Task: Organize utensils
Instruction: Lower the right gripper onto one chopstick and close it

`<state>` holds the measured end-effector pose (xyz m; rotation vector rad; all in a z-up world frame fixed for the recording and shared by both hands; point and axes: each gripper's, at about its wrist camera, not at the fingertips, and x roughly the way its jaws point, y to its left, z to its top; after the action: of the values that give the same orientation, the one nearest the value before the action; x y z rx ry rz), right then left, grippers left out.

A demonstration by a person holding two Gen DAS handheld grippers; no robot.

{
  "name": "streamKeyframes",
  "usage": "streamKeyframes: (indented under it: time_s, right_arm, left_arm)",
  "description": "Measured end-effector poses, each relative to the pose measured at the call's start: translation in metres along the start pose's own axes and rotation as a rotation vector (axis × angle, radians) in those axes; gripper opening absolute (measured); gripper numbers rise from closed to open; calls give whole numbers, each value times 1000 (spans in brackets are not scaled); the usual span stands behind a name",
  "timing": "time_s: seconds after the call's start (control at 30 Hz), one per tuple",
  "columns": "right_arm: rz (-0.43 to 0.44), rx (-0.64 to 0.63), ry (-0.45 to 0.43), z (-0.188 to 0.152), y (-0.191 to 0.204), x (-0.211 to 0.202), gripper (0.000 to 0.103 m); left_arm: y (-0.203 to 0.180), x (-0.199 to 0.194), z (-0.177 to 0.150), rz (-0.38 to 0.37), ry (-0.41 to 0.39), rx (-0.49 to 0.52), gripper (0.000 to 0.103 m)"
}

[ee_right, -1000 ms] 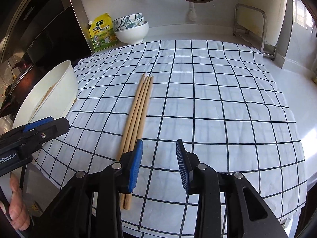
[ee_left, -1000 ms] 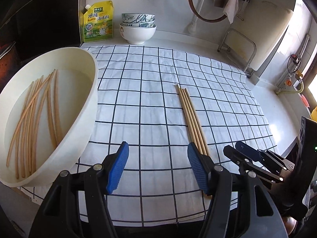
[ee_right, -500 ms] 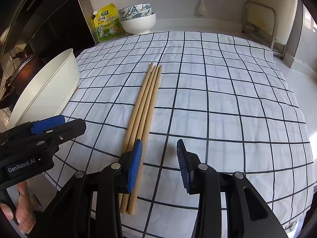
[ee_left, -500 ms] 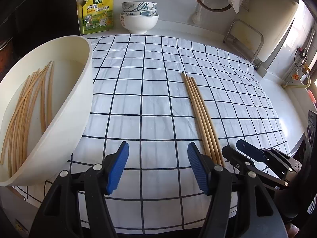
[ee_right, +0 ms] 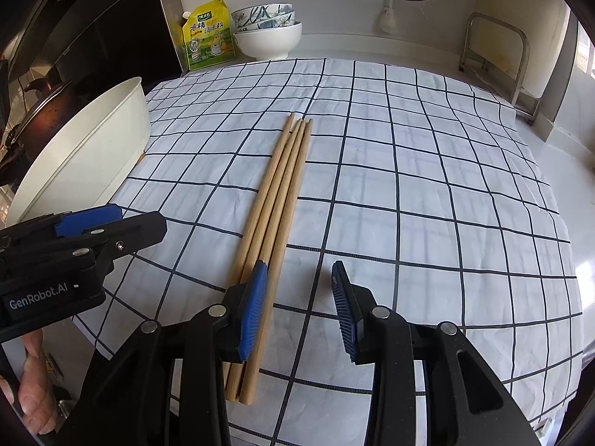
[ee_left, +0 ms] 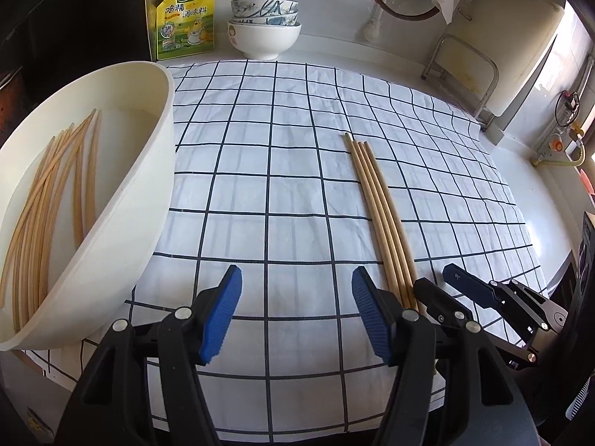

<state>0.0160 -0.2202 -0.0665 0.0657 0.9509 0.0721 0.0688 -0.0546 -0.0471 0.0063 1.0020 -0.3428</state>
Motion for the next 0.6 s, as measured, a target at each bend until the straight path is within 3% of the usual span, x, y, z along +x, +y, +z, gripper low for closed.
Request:
streamKeyframes:
  time_s: [0.27, 0.47, 0.6]
  right_arm:
    - [-21, -25, -9, -1, 1, 1, 34]
    - [-38, -56, -4, -1, 2, 3, 7]
    - [-39, -38, -7, -2, -7, 1, 7]
  left_arm:
    - [-2, 1, -2, -4, 5, 2, 61]
    - [-8, 3, -3, -7, 10, 8, 65]
    - [-16, 5, -5, -10, 18, 24, 65]
